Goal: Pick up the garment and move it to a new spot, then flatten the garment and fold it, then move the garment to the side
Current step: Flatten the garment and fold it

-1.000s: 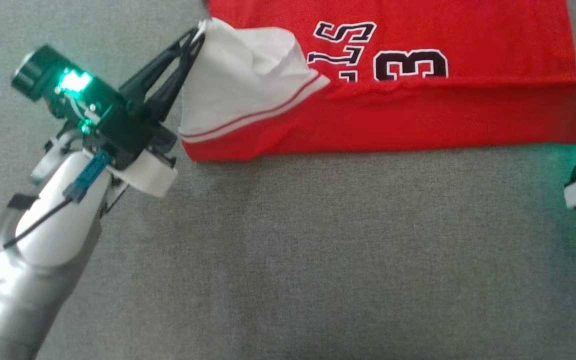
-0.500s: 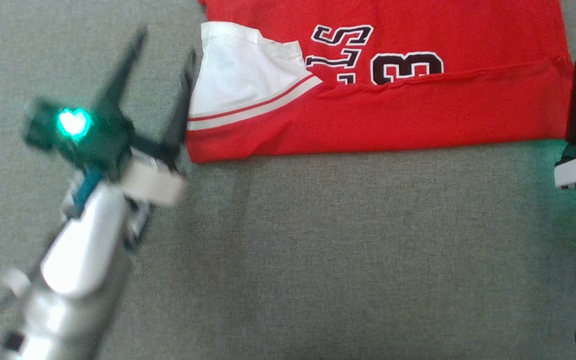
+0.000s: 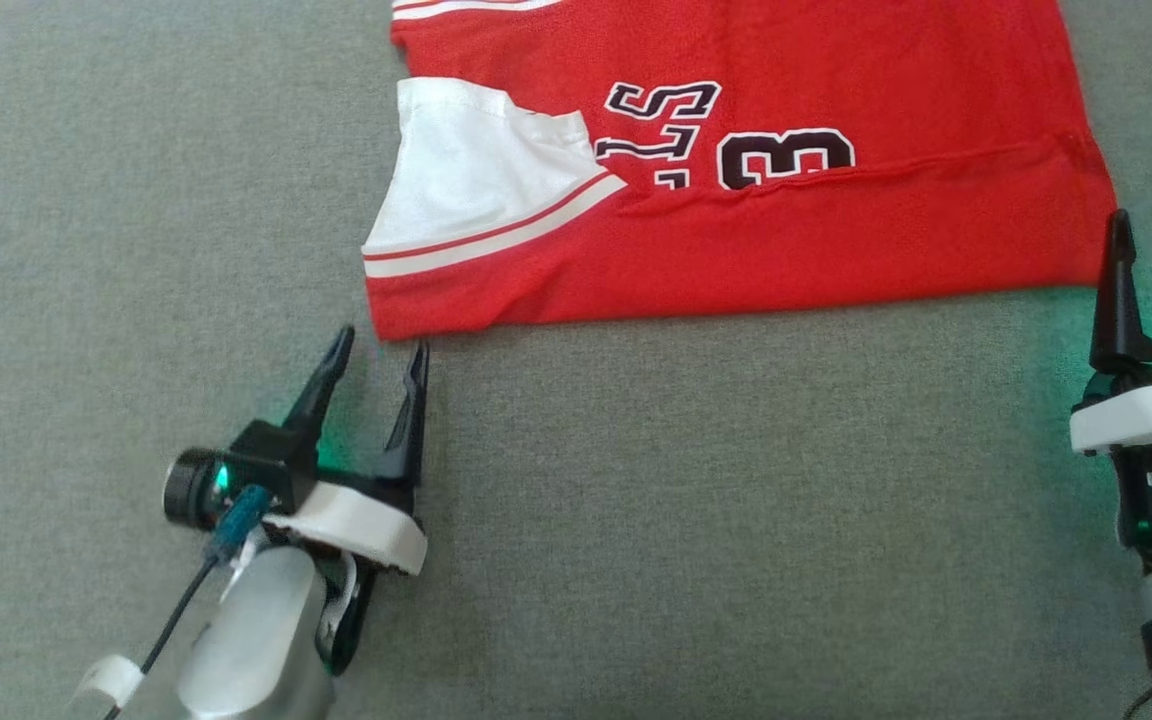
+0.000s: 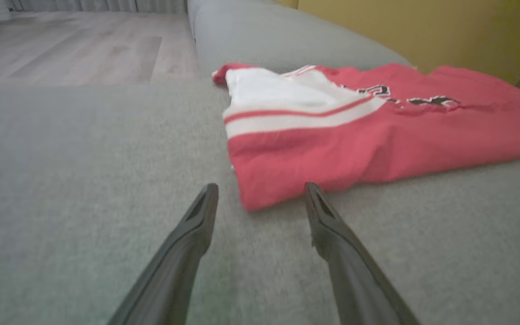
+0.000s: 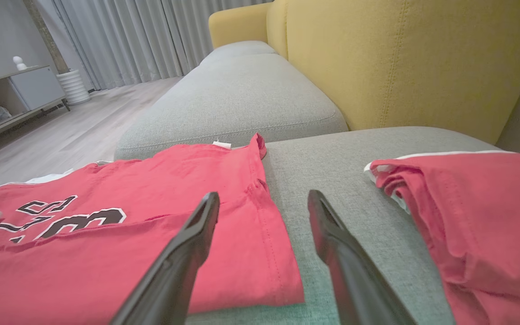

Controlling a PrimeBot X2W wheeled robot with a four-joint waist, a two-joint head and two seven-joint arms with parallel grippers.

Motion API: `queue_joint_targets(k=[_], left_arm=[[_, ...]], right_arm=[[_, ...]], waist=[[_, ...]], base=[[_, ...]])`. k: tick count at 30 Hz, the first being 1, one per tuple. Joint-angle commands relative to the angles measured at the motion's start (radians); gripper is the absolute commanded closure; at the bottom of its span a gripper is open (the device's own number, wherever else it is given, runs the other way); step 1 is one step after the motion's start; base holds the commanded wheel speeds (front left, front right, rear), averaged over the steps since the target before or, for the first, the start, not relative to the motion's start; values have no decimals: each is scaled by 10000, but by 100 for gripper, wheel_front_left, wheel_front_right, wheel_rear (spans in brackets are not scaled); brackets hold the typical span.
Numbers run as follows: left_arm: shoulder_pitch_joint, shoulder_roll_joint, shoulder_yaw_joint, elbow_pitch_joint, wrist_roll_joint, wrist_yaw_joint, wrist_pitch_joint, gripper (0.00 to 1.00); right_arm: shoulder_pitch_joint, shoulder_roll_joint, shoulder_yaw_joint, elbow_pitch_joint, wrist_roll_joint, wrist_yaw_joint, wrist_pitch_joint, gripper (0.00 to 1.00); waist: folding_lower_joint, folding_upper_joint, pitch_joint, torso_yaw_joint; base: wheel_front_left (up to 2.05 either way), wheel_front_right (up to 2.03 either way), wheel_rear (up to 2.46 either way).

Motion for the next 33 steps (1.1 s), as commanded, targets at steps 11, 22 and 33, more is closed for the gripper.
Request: queue_joint_targets(k=[11, 22, 33], left_arm=[[-763, -76, 425, 1107, 105, -191, -22, 13], [-1139, 80, 177, 1196, 1007, -161, -22, 44], [-1302, 204, 57, 956, 1473, -199, -22, 100]], right_arm=[[37, -135, 128, -220, -87, -7, -123, 0], [201, -242, 133, -172, -39, -7, -111, 0], [150, -352, 286, 28, 47, -7, 219, 0]], waist=[[1, 0, 137, -2], [1, 0, 107, 161], [1, 0, 125, 196]], base=[[0, 0, 0], [0, 0, 0], [0, 0, 0]])
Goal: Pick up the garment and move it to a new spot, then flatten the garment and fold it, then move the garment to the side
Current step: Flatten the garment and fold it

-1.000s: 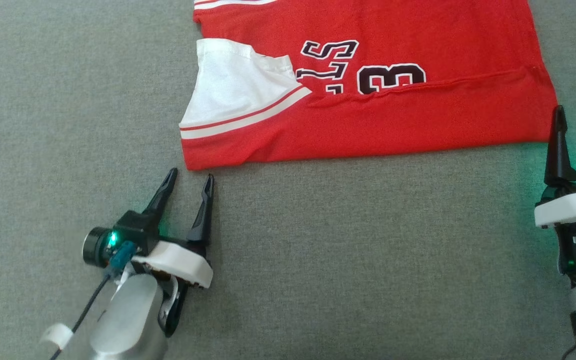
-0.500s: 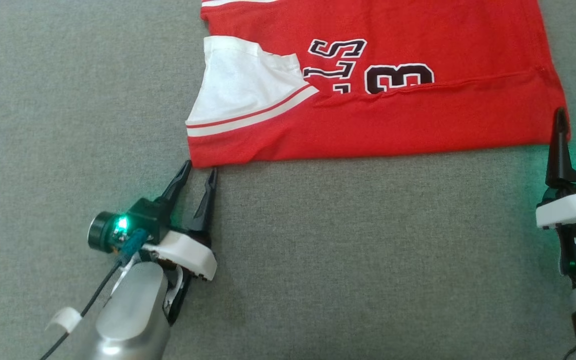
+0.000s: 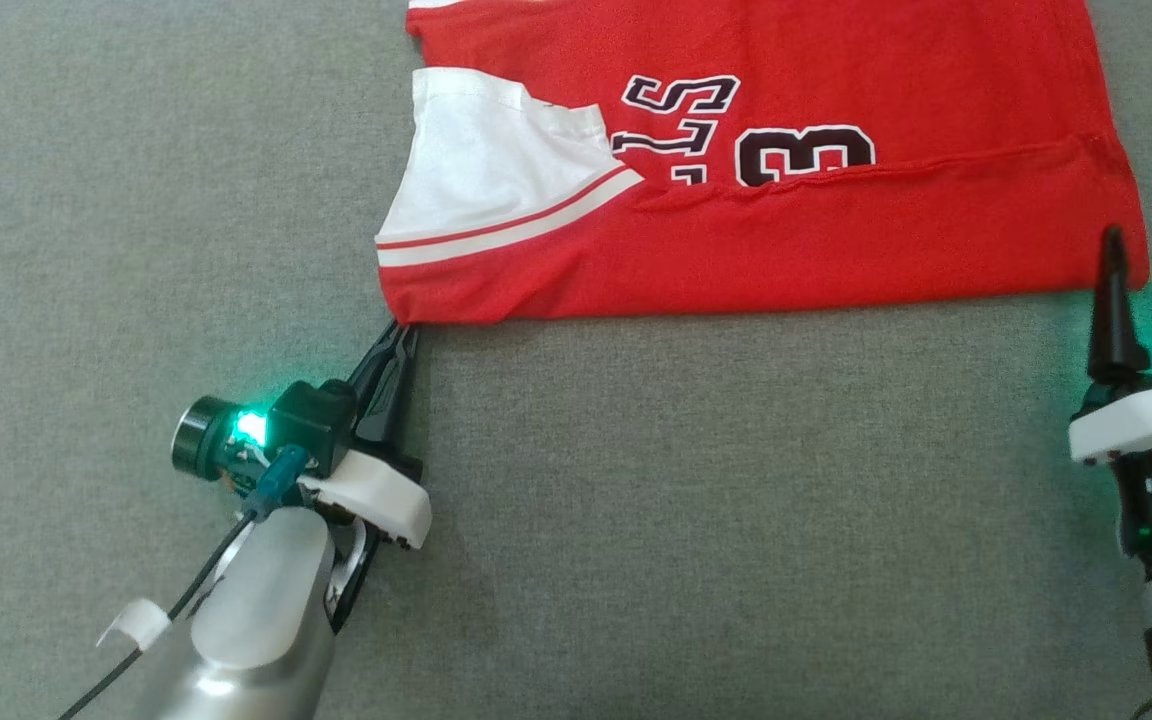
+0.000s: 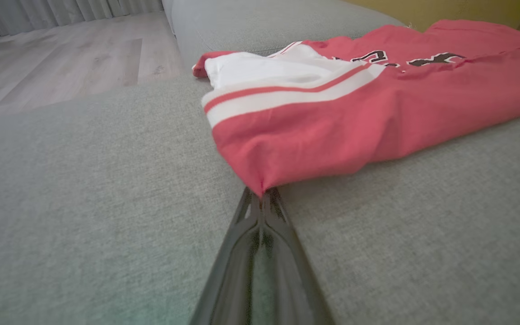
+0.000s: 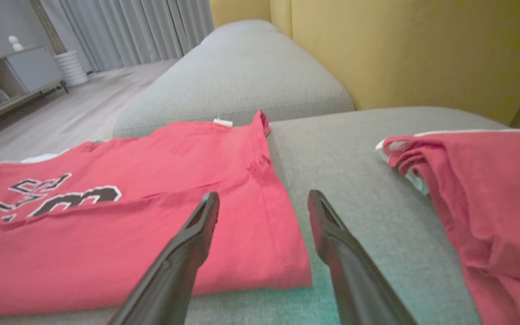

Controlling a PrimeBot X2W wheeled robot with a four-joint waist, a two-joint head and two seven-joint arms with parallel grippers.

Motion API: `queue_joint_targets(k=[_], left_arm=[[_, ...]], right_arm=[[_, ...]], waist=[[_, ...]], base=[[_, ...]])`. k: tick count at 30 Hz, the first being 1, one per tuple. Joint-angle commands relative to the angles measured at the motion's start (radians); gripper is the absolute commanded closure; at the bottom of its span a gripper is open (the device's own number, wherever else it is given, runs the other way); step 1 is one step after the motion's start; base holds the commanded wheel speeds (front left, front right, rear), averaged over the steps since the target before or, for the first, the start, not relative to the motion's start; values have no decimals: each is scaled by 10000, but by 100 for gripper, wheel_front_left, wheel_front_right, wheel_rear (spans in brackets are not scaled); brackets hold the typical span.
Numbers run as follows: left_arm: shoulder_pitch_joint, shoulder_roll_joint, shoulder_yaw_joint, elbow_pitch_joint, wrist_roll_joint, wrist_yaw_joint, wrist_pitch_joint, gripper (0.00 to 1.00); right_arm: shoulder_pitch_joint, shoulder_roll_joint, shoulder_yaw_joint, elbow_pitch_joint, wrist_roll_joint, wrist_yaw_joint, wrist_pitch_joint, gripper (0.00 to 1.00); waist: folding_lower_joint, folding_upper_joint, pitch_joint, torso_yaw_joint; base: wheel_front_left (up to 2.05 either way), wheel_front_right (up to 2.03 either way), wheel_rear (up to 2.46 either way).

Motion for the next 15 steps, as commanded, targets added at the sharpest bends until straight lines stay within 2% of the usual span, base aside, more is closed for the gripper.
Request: queue_joint_targets(k=[1, 7, 15], left_arm=[[-275, 343, 223, -328, 125, 63, -20, 100], [-283, 572, 150, -634, 356, 30, -21, 100], [-90, 864, 176, -1111, 498, 57, -21, 100]], right_arm=[[99, -230, 272, -98, 88, -7, 183, 0], [-220, -383, 425, 590, 351, -7, 818, 0], [-559, -501, 433, 1416, 354, -7, 1094, 0]], waist=[[-1, 0, -17, 15], [-1, 0, -19, 113], [-1, 0, -66, 276]], base=[[0, 0, 0], [0, 0, 0], [0, 0, 0]])
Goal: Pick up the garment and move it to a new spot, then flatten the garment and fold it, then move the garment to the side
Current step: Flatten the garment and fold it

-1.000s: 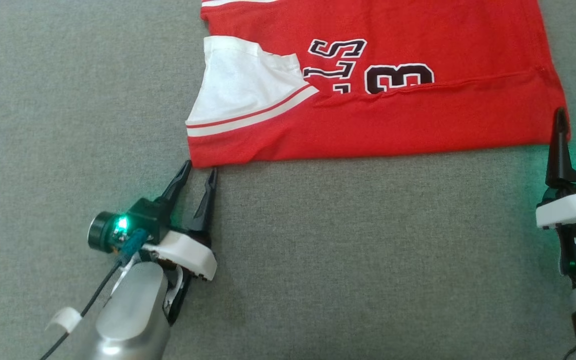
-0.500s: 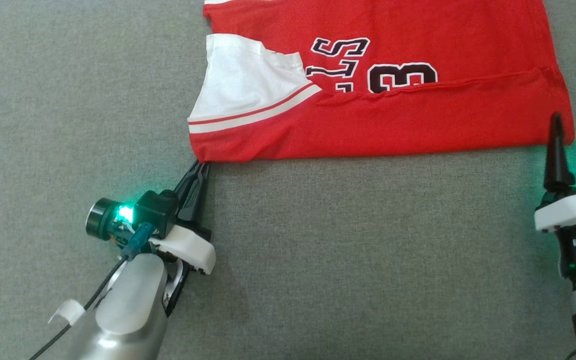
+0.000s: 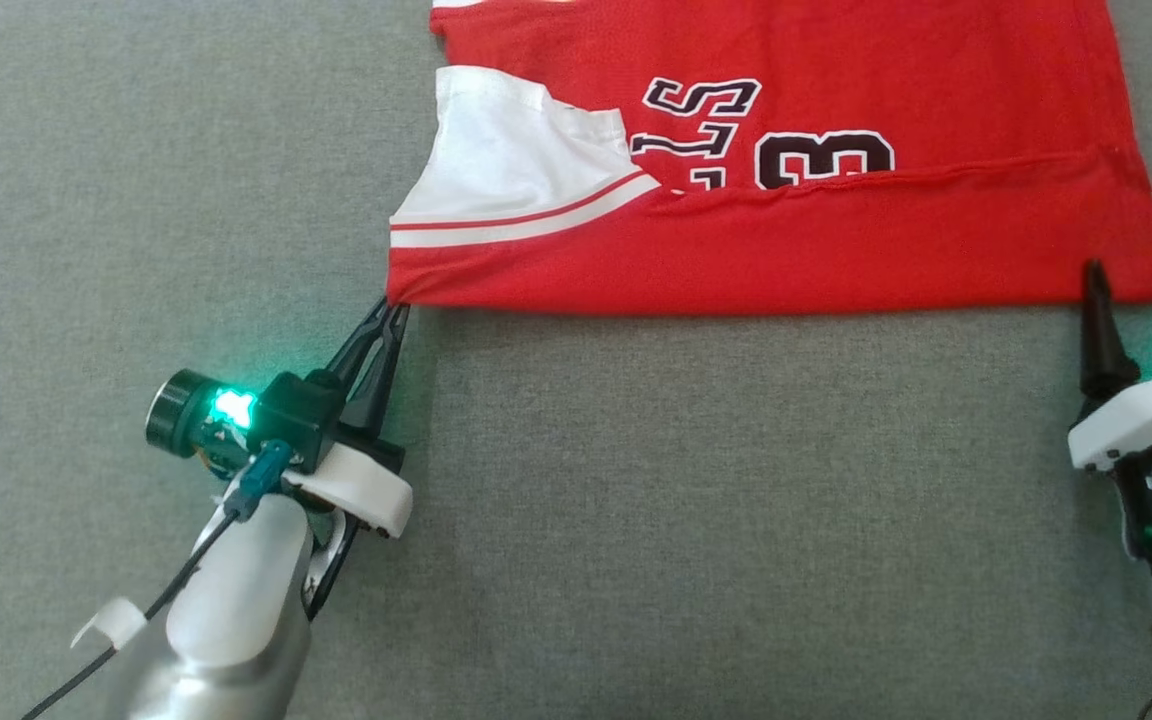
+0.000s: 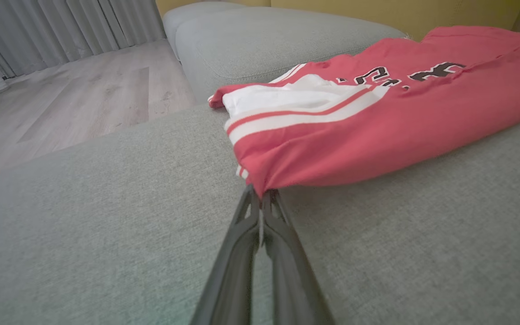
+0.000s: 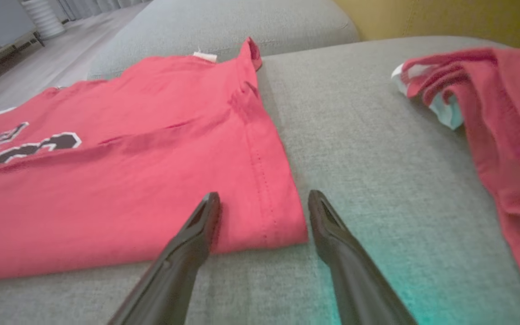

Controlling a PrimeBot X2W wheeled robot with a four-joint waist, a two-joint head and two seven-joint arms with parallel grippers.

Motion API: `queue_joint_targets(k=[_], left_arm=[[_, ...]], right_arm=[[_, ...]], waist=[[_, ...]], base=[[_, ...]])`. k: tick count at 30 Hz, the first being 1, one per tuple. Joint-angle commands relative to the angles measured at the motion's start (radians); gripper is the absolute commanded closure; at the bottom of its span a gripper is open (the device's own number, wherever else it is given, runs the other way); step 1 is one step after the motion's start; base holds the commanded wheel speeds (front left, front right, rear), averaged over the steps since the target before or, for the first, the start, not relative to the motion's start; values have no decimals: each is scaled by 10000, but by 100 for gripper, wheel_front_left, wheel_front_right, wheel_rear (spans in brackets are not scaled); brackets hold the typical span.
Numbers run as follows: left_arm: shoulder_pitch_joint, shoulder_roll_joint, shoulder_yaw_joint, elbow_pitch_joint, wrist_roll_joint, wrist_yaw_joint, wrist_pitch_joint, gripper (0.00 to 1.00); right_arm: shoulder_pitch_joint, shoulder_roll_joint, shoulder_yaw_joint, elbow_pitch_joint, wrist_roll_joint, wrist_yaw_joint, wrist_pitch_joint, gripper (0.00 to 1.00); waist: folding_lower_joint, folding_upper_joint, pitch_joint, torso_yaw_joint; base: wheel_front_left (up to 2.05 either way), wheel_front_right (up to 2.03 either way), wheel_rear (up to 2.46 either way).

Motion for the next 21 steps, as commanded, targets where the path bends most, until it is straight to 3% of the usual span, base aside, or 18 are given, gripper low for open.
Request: queue_joint_targets(k=[1, 4, 5, 6, 8, 21], left_arm=[[-96, 341, 329, -292, 80, 57, -22, 100], [-19, 391, 329, -374, 100, 71, -22, 100], [8, 403, 327, -412, 111, 83, -22, 100], [39, 411, 335, -458, 111, 97, -22, 100], [146, 409, 373, -581, 79, 135, -22, 100], [1454, 610, 329, -1398, 88, 334, -22, 100]], right_arm=[[-19, -229, 165, -154, 5, -7, 51, 0], [21, -216, 219, 79, 166, -7, 344, 1], [45, -230, 253, 100, 205, -7, 382, 11], [77, -244, 293, 93, 251, -7, 390, 46], [150, -280, 403, 45, 399, -7, 415, 100], [1137, -960, 805, -727, 1108, -7, 406, 100]], waist=[[-1, 0, -20, 22], [-1, 0, -92, 73], [-1, 0, -113, 85], [-1, 0, -136, 90], [-1, 0, -175, 79], [-1, 0, -736, 31]], base=[[0, 0, 0], [0, 0, 0], [0, 0, 0], [0, 0, 0], [0, 0, 0], [0, 0, 0]])
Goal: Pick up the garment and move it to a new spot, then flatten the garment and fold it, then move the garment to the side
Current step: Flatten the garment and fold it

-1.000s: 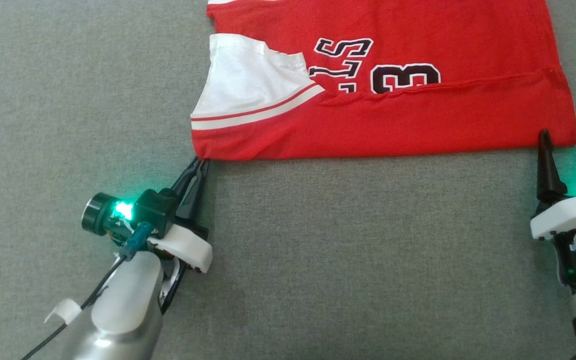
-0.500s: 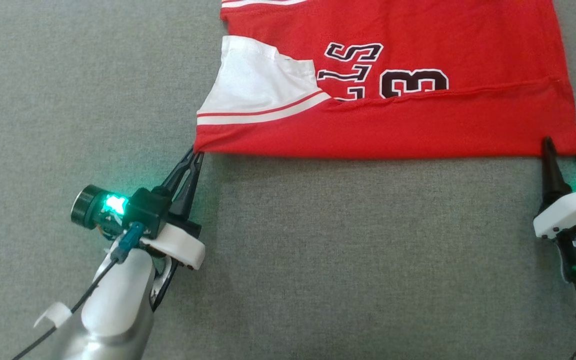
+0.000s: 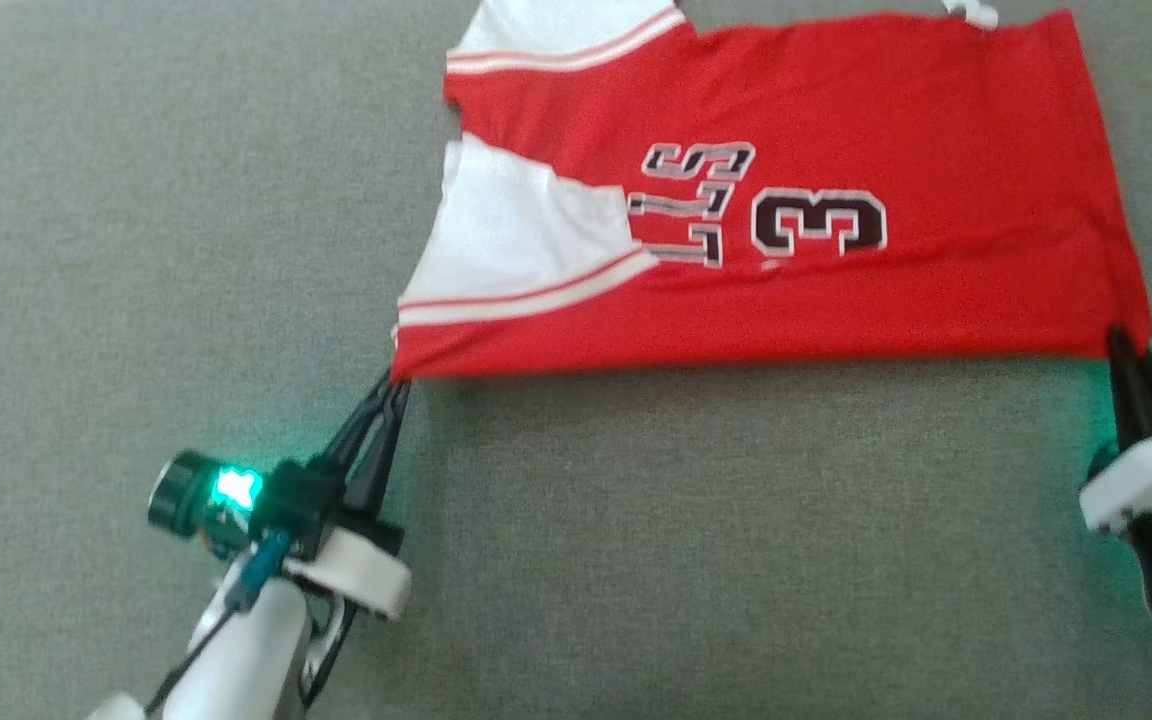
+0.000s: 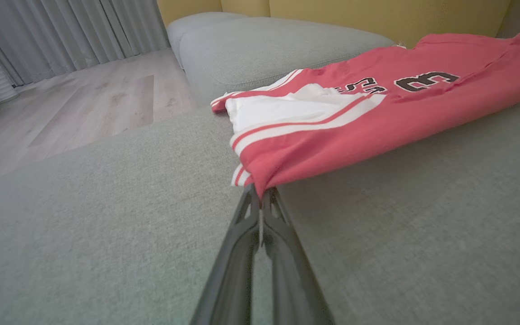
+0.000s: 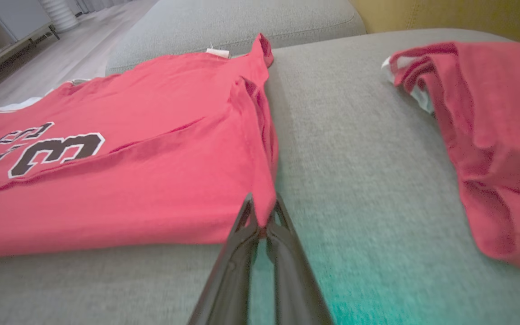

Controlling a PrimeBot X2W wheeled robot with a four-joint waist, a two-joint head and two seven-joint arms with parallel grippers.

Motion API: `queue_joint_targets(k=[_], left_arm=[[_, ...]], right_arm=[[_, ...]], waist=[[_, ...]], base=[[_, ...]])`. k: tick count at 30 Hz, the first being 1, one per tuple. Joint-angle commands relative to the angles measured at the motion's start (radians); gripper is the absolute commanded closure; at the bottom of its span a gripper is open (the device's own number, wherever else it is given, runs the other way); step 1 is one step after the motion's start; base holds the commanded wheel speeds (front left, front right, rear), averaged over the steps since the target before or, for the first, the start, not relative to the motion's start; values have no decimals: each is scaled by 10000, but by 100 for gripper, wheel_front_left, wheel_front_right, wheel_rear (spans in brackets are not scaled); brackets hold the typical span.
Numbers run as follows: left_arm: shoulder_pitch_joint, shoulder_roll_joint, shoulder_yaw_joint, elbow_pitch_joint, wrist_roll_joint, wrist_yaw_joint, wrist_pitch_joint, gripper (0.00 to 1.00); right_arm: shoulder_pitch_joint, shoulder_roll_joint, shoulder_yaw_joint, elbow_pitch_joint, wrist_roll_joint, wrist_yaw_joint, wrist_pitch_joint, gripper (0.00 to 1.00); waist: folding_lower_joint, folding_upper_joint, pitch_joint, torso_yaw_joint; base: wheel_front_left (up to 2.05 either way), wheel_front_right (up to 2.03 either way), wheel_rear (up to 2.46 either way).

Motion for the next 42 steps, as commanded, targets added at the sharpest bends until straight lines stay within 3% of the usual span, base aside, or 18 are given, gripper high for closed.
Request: queue_joint_targets(k=[1, 8, 15, 22, 23, 24, 26, 27, 28, 29, 30, 31, 37, 42], left_arm=[[202, 372, 339, -415, 10, 127, -22, 100], [1548, 625, 156, -943, -57, 173, -4, 100], [2755, 723, -5, -1715, -302, 276, 361, 100], [3391, 781, -151, -2090, -669, 141, 1041, 100], [3406, 768, -166, -2095, -737, 111, 1155, 100], [3406, 768, -166, -2095, -737, 111, 1155, 100], [3354, 736, -190, -2122, -822, 80, 1309, 100], [3320, 718, -211, -2140, -869, 50, 1387, 100], [3279, 711, -241, -2157, -895, 23, 1453, 100], [3239, 699, -269, -2169, -929, -3, 1519, 95], [3206, 671, -299, -2163, -1013, -54, 1629, 60], [3171, 638, -321, -2157, -1120, -106, 1756, 0], [2773, 694, -112, -2365, -1540, -210, 1958, 0], [1776, 1173, 39, -2677, -1910, -452, 2351, 0]], right_arm=[[442, -411, 146, -384, 114, -9, 24, 100], [1722, -774, 108, -1210, 366, -9, 326, 100], [3285, -681, -353, -2244, 511, -9, 735, 100], [3808, -532, -657, -2633, 341, -9, 1059, 100], [3823, -505, -670, -2617, 315, -9, 1119, 93], [3823, -505, -670, -2617, 315, -9, 1119, 93], [3827, -444, -653, -2579, 310, -9, 1243, 55], [3833, -435, -617, -2565, 315, -9, 1320, 11], [3838, -436, -596, -2563, 312, -9, 1367, 0], [3837, -438, -607, -2570, 298, -9, 1385, 0], [3825, -451, -619, -2598, 270, -9, 1386, 0], [3818, -469, -635, -2641, 244, -9, 1375, 0], [3701, -574, -798, -3121, 15, -9, 997, 0], [3712, -441, -809, -3595, -19, -9, 928, 0]], waist=[[0, 0, -171, -8], [0, 0, -530, -106], [0, 0, -651, -217], [0, 0, -741, -340], [0, 0, -751, -345], [0, 0, -751, -345], [0, 0, -764, -346], [0, 0, -766, -341], [0, 0, -761, -334], [0, 0, -750, -329], [0, 0, -737, -322], [0, 0, -723, -318], [0, 0, -791, -374], [0, 0, -1058, -436]], base=[[0, 0, 0], [0, 0, 0], [0, 0, 0], [0, 0, 0], [0, 0, 0], [0, 0, 0], [0, 0, 0], [0, 0, 0], [0, 0, 0], [0, 0, 0], [0, 0, 0], [0, 0, 0], [0, 0, 0], [0, 0, 0]])
